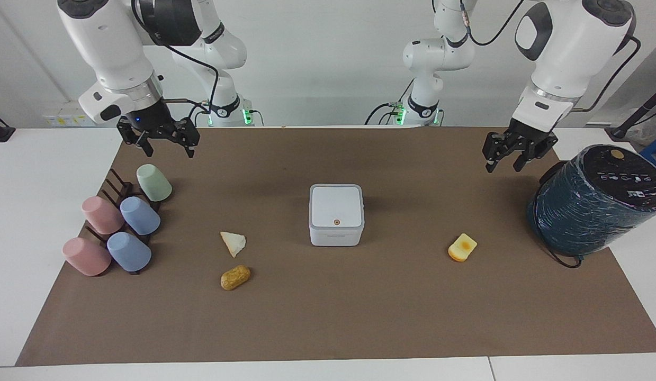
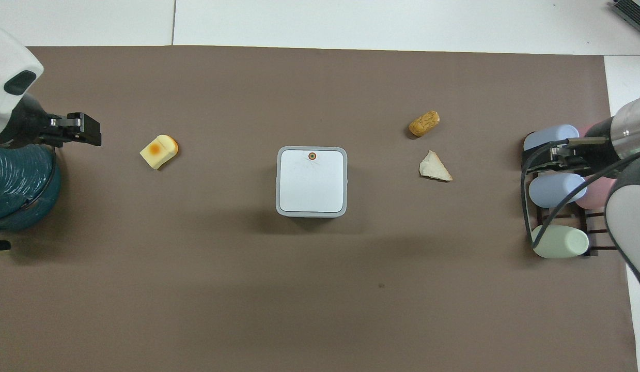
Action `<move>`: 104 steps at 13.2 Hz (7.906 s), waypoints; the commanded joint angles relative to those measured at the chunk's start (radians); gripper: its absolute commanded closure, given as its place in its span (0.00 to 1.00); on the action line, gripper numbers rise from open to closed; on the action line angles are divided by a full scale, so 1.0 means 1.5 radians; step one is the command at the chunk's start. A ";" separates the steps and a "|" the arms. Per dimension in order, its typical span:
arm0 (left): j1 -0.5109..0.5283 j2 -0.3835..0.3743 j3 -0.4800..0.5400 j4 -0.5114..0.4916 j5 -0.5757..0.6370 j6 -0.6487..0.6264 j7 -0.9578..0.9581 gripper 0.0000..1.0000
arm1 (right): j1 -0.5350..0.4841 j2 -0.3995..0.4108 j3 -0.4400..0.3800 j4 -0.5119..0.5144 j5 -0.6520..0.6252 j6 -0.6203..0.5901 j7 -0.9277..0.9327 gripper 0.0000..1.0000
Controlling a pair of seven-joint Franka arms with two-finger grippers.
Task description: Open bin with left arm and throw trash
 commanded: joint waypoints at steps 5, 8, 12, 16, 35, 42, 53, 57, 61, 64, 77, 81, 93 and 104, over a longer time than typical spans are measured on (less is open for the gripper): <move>-0.123 -0.008 0.005 -0.112 -0.009 0.186 -0.288 1.00 | -0.009 -0.006 0.006 -0.007 0.004 -0.004 -0.013 0.00; -0.169 0.021 0.004 -0.125 -0.019 0.284 -0.403 1.00 | -0.009 -0.006 0.005 -0.007 0.004 -0.004 -0.013 0.00; -0.223 0.058 0.004 -0.166 -0.095 0.431 -0.430 1.00 | -0.009 -0.007 0.005 -0.008 0.004 -0.013 -0.013 0.00; -0.257 0.068 0.004 -0.194 -0.118 0.496 -0.434 1.00 | -0.010 -0.005 0.006 -0.008 0.004 -0.001 -0.017 0.00; -0.345 0.157 0.007 -0.238 -0.118 0.540 -0.430 1.00 | 0.096 0.294 0.005 -0.012 -0.064 0.454 0.234 0.00; -0.259 0.147 0.010 -0.055 -0.110 0.282 -0.409 1.00 | 0.086 0.382 0.005 -0.003 -0.159 0.547 0.336 0.00; -0.047 0.119 0.014 -0.078 -0.107 0.240 0.009 0.89 | 0.090 0.333 0.009 0.011 -0.148 0.543 0.356 1.00; -0.023 0.127 0.017 -0.136 -0.072 0.322 0.133 0.33 | 0.119 0.242 0.071 0.010 -0.145 0.436 0.355 1.00; -0.007 0.164 0.017 -0.158 -0.030 0.397 0.258 0.12 | 0.135 0.234 0.152 0.010 -0.144 0.429 0.357 1.00; -0.006 0.213 0.017 -0.165 0.052 0.468 0.280 0.11 | 0.161 0.234 0.167 0.004 -0.108 0.415 0.358 1.00; 0.001 0.199 0.018 -0.263 0.088 0.482 0.292 1.00 | 0.156 0.209 0.176 -0.004 -0.066 0.359 0.426 0.00; -0.007 0.208 0.016 -0.146 0.083 0.334 0.238 1.00 | 0.081 0.192 0.175 -0.018 -0.074 0.342 0.330 0.00; -0.283 0.178 0.009 -0.022 -0.014 0.306 -0.378 1.00 | -0.079 0.214 0.176 -0.224 -0.145 0.544 0.032 0.00; -0.320 0.157 0.008 -0.072 -0.076 0.320 -0.420 0.14 | -0.083 0.273 0.177 -0.223 -0.143 0.557 0.006 1.00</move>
